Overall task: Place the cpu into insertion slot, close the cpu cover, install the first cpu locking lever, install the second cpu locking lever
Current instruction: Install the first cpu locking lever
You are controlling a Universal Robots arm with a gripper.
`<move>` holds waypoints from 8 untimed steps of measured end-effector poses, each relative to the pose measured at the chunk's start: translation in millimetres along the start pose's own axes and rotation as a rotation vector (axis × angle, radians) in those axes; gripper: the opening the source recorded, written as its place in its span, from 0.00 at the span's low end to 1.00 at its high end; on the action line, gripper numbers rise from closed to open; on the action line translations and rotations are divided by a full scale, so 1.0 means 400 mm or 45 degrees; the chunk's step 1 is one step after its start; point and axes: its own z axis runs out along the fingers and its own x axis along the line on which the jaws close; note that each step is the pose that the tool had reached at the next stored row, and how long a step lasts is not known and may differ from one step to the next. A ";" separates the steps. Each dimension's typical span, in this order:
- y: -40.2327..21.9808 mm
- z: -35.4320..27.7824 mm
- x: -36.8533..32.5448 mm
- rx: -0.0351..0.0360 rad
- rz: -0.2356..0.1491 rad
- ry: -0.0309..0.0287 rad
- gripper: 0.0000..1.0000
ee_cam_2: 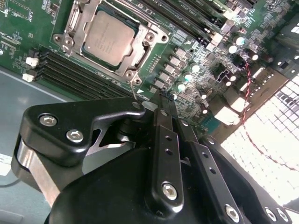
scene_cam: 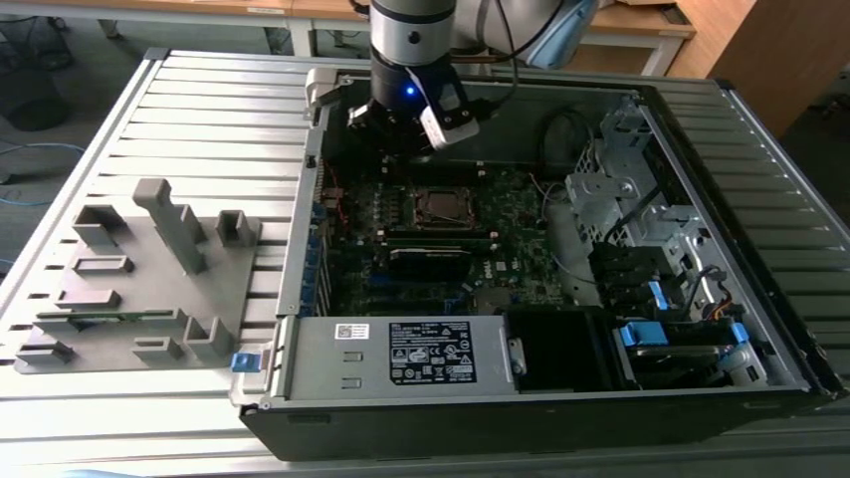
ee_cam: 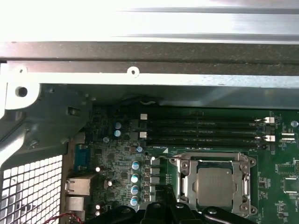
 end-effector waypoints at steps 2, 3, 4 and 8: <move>0.000 0.000 0.004 0.0007 0.000 0.0000 0.10; 0.000 0.000 0.005 0.0012 0.000 0.0001 0.10; 0.000 0.000 0.007 0.0016 0.000 0.0000 0.10; 0.000 0.001 0.017 0.0026 0.000 0.0000 0.10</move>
